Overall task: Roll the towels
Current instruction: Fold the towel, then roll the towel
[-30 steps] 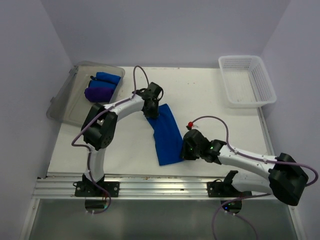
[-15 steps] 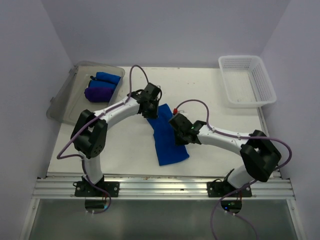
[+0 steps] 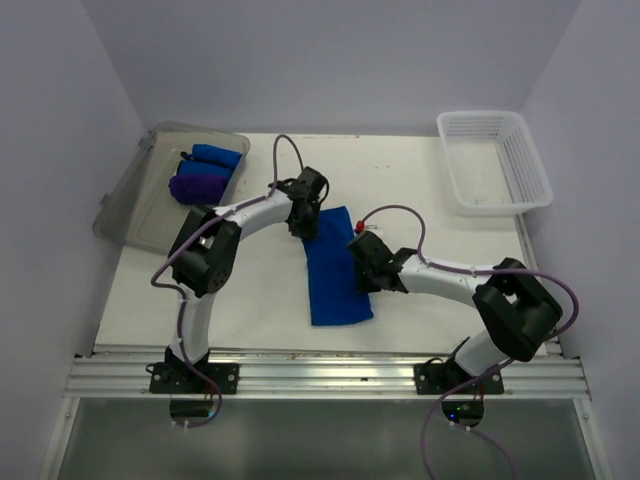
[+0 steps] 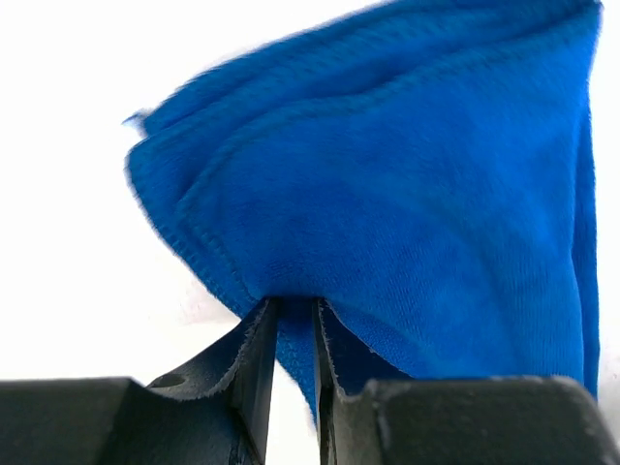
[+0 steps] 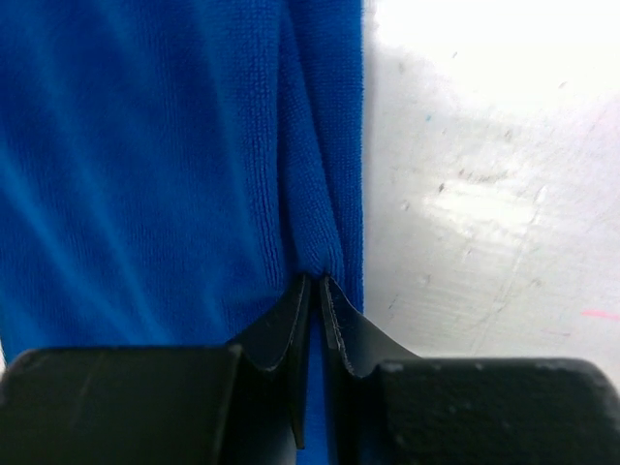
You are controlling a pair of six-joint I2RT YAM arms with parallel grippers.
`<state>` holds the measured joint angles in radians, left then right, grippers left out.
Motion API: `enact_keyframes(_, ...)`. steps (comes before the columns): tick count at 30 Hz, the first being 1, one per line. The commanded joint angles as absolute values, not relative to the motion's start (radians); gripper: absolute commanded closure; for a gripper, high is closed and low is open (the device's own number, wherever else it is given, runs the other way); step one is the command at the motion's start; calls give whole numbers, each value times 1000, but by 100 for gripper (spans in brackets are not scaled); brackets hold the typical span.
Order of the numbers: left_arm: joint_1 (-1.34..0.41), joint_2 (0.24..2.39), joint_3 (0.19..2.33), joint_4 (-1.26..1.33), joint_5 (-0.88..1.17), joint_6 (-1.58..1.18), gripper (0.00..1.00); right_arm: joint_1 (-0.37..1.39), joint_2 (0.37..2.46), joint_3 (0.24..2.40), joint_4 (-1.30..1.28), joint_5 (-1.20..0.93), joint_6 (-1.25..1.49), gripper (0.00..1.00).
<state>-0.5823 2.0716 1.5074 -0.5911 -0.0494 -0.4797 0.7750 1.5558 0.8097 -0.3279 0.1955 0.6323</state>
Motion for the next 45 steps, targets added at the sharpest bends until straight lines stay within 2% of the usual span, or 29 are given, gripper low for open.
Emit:
enact_keyframes(1,-568,2134,1610,-617,-106,-398,76,821,1520,739,-328,134,713,90)
enact_keyframes(4,-566,2149,1672,-656,-110,-371,75,830,1462,724,-336,136,753,90)
enact_keyframes(8,-569,2082,1648,-681,-74,-371,71,830,1373,776,-422,199,716,88)
enact_keyframes(13,-591,1846,1539,-686,-74,-411,57,830,1234,824,-497,196,686,78)
enact_keyframes(16,-595,1702,1414,-681,-60,-466,55,837,1186,790,-482,121,698,78)
enact_keyframes(18,-609,1565,1286,-629,-17,-520,57,862,1172,749,-448,60,718,81)
enact_keyframes(23,-708,1451,1039,-481,99,-661,63,905,1184,695,-414,43,759,82)
enact_keyframes(30,-799,1446,751,-192,244,-836,68,913,1255,617,-341,12,787,83)
enact_keyframes(37,-810,1526,669,-172,215,-845,72,914,1339,584,-330,35,788,87)
enact_keyframes(41,-831,1494,704,-227,192,-844,73,917,1252,606,-368,72,798,87)
enact_keyframes(45,-853,1396,742,-314,117,-851,69,919,1166,626,-439,104,805,85)
